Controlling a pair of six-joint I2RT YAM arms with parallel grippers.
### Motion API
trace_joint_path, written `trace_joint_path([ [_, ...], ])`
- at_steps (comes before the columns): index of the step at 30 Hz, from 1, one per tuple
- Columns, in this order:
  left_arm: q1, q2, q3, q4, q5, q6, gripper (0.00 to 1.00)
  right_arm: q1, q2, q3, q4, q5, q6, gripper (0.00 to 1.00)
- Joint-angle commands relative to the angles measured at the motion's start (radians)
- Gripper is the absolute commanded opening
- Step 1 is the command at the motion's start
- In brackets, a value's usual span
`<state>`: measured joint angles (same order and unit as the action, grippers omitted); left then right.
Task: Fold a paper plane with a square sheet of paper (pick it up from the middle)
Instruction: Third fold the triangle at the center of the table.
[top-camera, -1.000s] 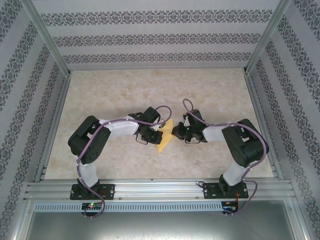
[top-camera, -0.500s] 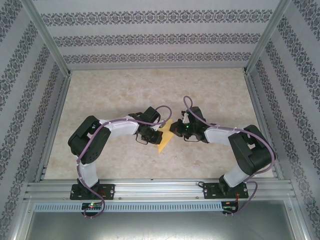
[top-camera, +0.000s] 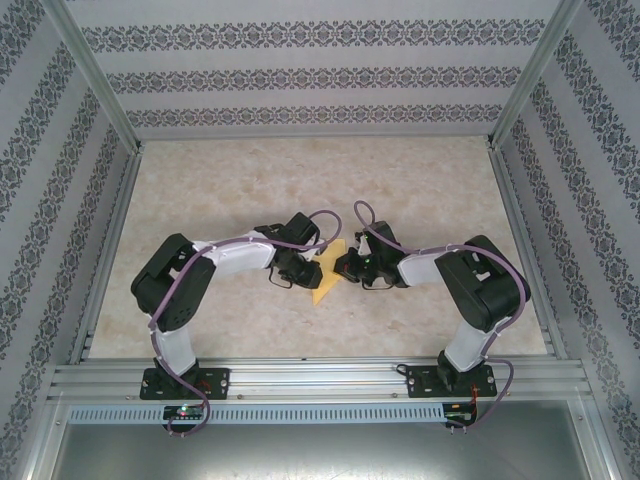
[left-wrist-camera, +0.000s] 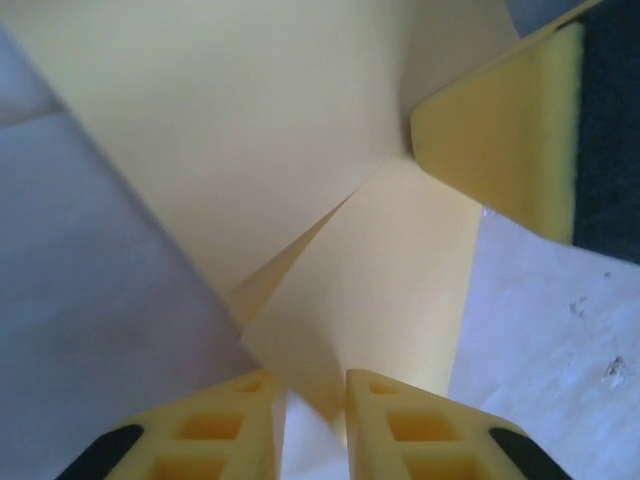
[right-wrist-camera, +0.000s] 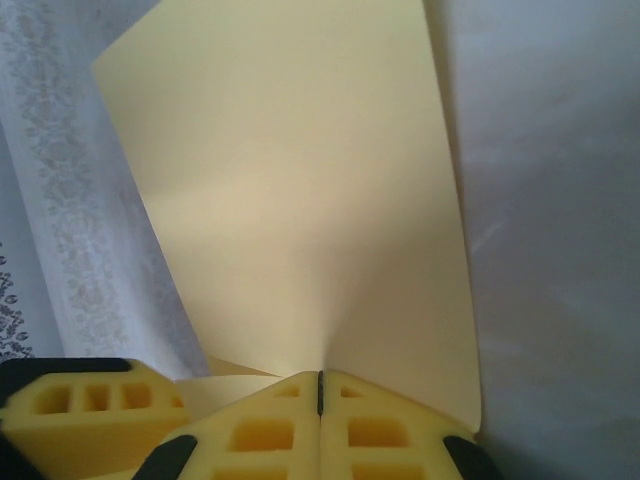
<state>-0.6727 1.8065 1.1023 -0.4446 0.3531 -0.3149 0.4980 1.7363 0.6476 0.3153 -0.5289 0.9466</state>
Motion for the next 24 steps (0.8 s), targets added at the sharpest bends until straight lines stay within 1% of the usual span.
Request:
trace_joint_path([
  [1,0.001,-0.097,0.022,-0.086,-0.062,-0.042,0.29,0.017,0.019,-0.015,-0.019,0.042,0.010,0.00],
  [2,0.001,-0.111,0.030,-0.102,-0.071,-0.056,0.30,0.019,0.017,-0.013,-0.021,0.046,0.012,0.00],
  [4,0.002,-0.129,0.038,-0.109,-0.044,-0.077,0.27,0.022,0.014,-0.009,-0.026,0.053,0.013,0.00],
  [7,-0.001,-0.122,0.038,-0.077,0.100,-0.103,0.12,0.025,0.016,-0.005,-0.032,0.056,0.015,0.00],
  [9,-0.008,-0.116,0.017,-0.012,0.200,-0.128,0.08,0.027,0.014,-0.006,-0.038,0.063,0.014,0.00],
  [11,-0.011,-0.080,0.018,0.014,0.297,-0.135,0.07,0.027,0.014,-0.008,-0.040,0.066,0.016,0.00],
  [12,-0.017,-0.057,0.028,0.008,0.314,-0.132,0.06,0.027,0.014,-0.009,-0.041,0.066,0.016,0.00],
  [19,-0.025,0.041,0.036,0.049,0.383,-0.134,0.07,0.027,0.016,-0.012,-0.041,0.072,0.017,0.00],
  [24,-0.025,0.111,0.043,0.016,0.433,-0.111,0.07,0.025,0.028,-0.010,-0.046,0.073,0.012,0.00],
])
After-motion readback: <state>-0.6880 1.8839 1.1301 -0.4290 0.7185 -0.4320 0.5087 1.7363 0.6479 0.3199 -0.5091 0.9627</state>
